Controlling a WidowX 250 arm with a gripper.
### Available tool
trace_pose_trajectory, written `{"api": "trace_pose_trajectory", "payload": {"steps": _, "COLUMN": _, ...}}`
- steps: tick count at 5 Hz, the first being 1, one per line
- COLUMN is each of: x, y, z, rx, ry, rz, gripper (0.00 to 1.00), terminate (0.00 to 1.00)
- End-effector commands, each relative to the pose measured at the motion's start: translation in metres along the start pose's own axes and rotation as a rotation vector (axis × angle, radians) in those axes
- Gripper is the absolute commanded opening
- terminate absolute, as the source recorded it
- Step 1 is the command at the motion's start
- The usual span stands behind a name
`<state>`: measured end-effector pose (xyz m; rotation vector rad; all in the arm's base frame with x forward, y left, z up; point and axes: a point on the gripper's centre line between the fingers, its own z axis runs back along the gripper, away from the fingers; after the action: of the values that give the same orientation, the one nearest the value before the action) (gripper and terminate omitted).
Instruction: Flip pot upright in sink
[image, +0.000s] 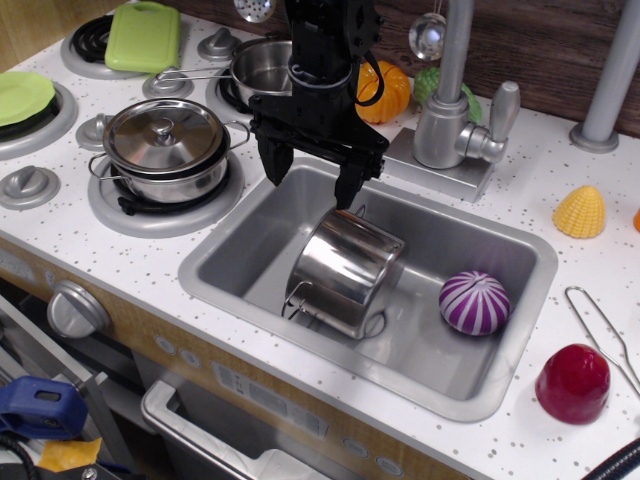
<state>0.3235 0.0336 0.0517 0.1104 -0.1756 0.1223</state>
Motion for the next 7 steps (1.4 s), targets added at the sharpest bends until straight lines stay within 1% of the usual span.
{"api": "trace_pose_trajectory", "payload": {"steps": 1, "x": 0.0, "y": 0.0, "z": 0.0, "rx": 0.0, "ry": 0.0, "rz": 0.0, "gripper": 1.0, "terminate": 0.0}}
{"api": "trace_pose_trajectory", "payload": {"steps": 2, "x": 0.001, "y": 0.003, "z": 0.0, "rx": -0.061, "ry": 0.02, "rz": 0.013, "gripper": 1.0, "terminate": 0.0}}
{"api": "trace_pose_trajectory", "payload": {"steps": 3, "x": 0.005, "y": 0.005, "z": 0.007, "rx": -0.134, "ry": 0.075, "rz": 0.025, "gripper": 1.0, "terminate": 0.0}}
{"api": "trace_pose_trajectory", "payload": {"steps": 4, "x": 0.004, "y": 0.008, "z": 0.008, "rx": -0.207, "ry": 0.099, "rz": 0.045, "gripper": 1.0, "terminate": 0.0}}
{"api": "trace_pose_trajectory", "payload": {"steps": 6, "x": 0.002, "y": 0.015, "z": -0.002, "rx": -0.43, "ry": 0.148, "rz": 0.098, "gripper": 1.0, "terminate": 0.0}}
{"api": "trace_pose_trajectory", "payload": {"steps": 7, "x": 0.001, "y": 0.015, "z": -0.008, "rx": -0.505, "ry": 0.138, "rz": 0.109, "gripper": 1.0, "terminate": 0.0}}
